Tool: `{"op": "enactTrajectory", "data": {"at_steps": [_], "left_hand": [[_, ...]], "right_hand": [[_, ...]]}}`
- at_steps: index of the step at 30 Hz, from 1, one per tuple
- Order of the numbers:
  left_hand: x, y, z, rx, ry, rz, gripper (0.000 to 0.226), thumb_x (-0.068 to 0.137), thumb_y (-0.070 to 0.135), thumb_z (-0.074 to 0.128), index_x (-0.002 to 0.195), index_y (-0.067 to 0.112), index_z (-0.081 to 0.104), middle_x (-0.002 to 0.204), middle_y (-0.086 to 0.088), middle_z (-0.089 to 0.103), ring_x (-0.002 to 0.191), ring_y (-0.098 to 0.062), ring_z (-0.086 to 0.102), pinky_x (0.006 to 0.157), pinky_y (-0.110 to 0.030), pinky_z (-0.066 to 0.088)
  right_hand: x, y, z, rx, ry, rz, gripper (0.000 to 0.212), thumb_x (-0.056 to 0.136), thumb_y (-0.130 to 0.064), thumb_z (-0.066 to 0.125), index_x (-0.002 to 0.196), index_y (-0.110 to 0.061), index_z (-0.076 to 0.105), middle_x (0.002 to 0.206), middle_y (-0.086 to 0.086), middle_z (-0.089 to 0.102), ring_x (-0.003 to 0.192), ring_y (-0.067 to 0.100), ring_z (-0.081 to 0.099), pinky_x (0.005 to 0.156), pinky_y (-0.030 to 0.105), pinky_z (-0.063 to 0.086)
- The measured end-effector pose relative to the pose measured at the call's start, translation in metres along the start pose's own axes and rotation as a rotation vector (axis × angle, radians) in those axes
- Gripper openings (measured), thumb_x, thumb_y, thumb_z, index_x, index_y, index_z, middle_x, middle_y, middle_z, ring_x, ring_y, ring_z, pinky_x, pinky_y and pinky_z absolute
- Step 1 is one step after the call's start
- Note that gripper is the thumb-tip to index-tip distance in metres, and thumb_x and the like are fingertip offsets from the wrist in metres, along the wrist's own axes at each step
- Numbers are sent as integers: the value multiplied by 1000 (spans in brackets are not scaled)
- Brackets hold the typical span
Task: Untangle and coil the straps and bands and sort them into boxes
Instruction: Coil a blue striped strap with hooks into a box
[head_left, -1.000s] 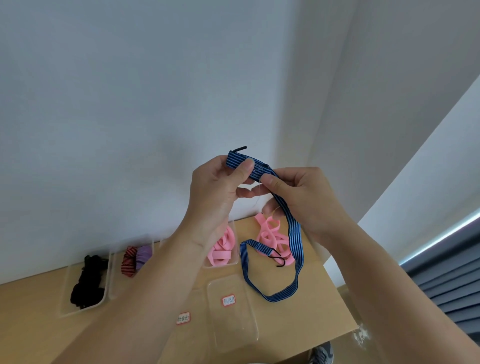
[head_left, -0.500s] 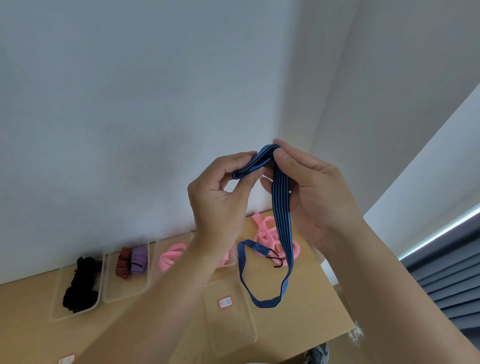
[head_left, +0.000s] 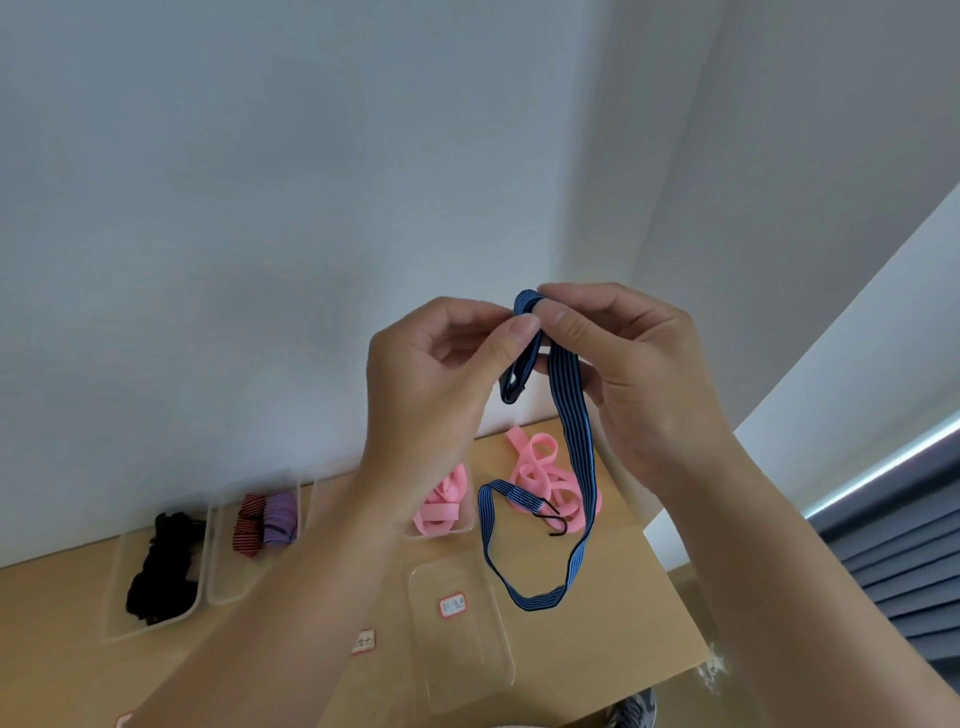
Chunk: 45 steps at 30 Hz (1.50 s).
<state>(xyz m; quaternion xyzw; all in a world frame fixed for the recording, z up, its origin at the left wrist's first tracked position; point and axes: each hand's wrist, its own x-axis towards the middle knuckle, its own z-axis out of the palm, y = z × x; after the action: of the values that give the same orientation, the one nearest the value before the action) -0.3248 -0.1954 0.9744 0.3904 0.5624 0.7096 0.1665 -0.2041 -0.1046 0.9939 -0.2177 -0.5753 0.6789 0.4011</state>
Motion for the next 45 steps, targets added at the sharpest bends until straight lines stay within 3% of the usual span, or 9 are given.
{"op": "enactTrajectory", "data": {"at_steps": [5, 10, 15, 21, 23, 27, 32, 40, 45], "left_hand": [[5, 6, -5, -48, -128, -104, 32, 91, 11, 73, 122, 16, 71, 102, -4, 79, 96, -20, 76, 85, -36, 61], [5, 5, -1, -150, -118, -142, 28, 92, 2, 69, 116, 15, 73, 105, -6, 78, 100, -24, 75, 87, -40, 61], [7, -1, -1, -196, -39, -157, 24, 95, 3, 66, 113, 17, 74, 101, -9, 77, 96, -21, 74, 87, -38, 59], [10, -4, -2, -117, -24, -181, 23, 87, 23, 70, 107, 31, 77, 104, -10, 74, 95, -25, 73, 95, -48, 58], [11, -4, -2, -106, -21, -186, 23, 87, 23, 71, 109, 28, 77, 106, -9, 75, 97, -23, 74, 95, -47, 58], [14, 3, -6, -73, -18, -224, 10, 92, 22, 75, 100, 19, 80, 99, -7, 78, 96, -27, 75, 91, -48, 60], [18, 11, -8, -100, -30, -251, 6, 88, 13, 76, 90, 9, 79, 88, -11, 78, 86, -25, 77, 83, -43, 62], [20, 11, 3, -392, 170, -283, 19, 79, 16, 78, 91, 0, 76, 90, -13, 76, 92, -28, 74, 83, -36, 62], [14, 2, 5, -482, 101, -367, 19, 79, 16, 76, 90, 0, 77, 97, -16, 77, 102, -27, 74, 88, -34, 60]], "right_hand": [[3, 3, -4, -5, 3, -25, 3, 87, -2, 72, 88, -3, 74, 98, 20, 75, 95, 43, 71, 94, 58, 55], [-1, 14, -3, 7, -1, -34, 13, 92, -7, 70, 102, -1, 75, 102, 21, 75, 98, 45, 70, 94, 62, 53], [-8, 21, -1, -44, -87, 46, 29, 97, -9, 63, 124, -14, 71, 116, 4, 75, 108, 34, 69, 87, 44, 59], [-8, 25, 5, -206, -33, -32, 23, 98, -10, 62, 117, -15, 75, 102, -3, 78, 88, 16, 72, 70, 21, 54], [-6, 24, 5, -236, -28, -58, 22, 98, -9, 62, 115, -16, 76, 100, -3, 78, 84, 19, 71, 67, 22, 54], [-2, 24, 1, -331, -48, -132, 26, 97, -6, 63, 106, -26, 77, 92, 1, 78, 85, 42, 64, 71, 51, 54], [0, 19, -8, -342, -78, -143, 17, 91, -2, 69, 98, -14, 79, 89, -1, 79, 80, 13, 72, 76, 27, 57], [0, 24, -12, -102, -11, -17, 19, 99, -8, 60, 114, -10, 72, 102, 9, 77, 90, 26, 75, 83, 34, 59], [4, 16, -13, -74, 110, -78, 15, 99, -8, 60, 108, -8, 72, 93, 8, 77, 85, 22, 74, 81, 29, 58]]}}
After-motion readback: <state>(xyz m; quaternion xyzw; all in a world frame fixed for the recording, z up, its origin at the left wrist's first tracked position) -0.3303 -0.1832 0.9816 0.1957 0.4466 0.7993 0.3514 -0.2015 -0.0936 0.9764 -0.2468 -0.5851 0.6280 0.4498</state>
